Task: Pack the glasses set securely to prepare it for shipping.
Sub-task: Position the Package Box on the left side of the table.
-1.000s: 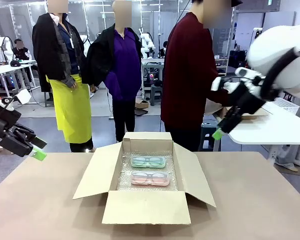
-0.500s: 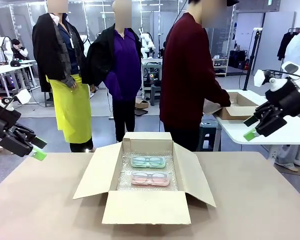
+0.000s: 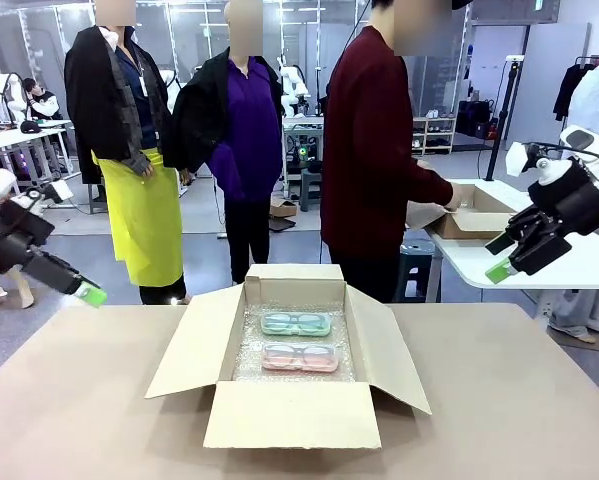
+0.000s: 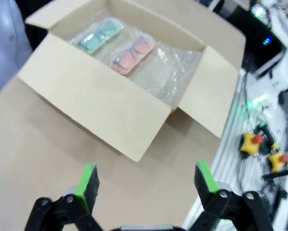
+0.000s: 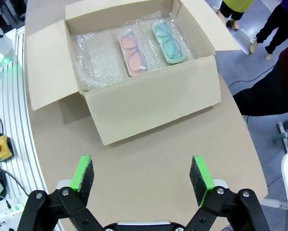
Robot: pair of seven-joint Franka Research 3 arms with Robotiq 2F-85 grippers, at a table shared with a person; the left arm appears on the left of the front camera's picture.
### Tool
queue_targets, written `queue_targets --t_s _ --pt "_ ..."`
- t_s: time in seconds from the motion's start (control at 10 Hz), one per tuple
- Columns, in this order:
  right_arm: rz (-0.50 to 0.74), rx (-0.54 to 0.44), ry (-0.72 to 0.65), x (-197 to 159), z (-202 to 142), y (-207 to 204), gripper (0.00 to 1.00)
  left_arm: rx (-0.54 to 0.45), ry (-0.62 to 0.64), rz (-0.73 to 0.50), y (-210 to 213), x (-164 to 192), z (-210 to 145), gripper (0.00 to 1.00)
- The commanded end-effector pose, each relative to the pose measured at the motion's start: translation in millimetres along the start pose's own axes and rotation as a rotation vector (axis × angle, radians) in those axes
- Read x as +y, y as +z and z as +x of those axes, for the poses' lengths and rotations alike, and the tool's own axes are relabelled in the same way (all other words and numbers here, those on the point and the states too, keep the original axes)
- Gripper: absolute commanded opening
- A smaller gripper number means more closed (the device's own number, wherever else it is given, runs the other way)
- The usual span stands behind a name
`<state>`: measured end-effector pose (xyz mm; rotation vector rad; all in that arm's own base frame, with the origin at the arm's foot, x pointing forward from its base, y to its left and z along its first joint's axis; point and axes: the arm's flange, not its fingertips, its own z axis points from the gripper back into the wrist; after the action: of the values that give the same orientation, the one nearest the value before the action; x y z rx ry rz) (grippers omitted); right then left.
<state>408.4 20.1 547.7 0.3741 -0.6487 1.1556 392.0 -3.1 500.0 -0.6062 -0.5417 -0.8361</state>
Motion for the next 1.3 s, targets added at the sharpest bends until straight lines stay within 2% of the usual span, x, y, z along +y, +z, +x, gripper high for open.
queue_targets --t_s 0.0,0.4,0.7,0.9,1.2 --pt "-0.012 0.002 -0.026 0 5 0 1.0 -0.048 0.199 -0.075 -4 41 26 1.0" --pt "-0.012 0.002 -0.026 0 5 0 1.0 -0.083 0.427 -0.292 -33 125 17 1.0" --pt "-0.012 0.002 -0.026 0 5 0 1.0 -0.125 0.591 -0.401 -57 162 -7 1.0" --pt "-0.012 0.002 -0.026 0 5 0 1.0 -0.194 0.725 -0.412 -88 182 -25 1.0" --pt "-0.012 0.002 -0.026 0 5 0 1.0 -0.166 0.9 -0.4 -135 201 -56 1.0"
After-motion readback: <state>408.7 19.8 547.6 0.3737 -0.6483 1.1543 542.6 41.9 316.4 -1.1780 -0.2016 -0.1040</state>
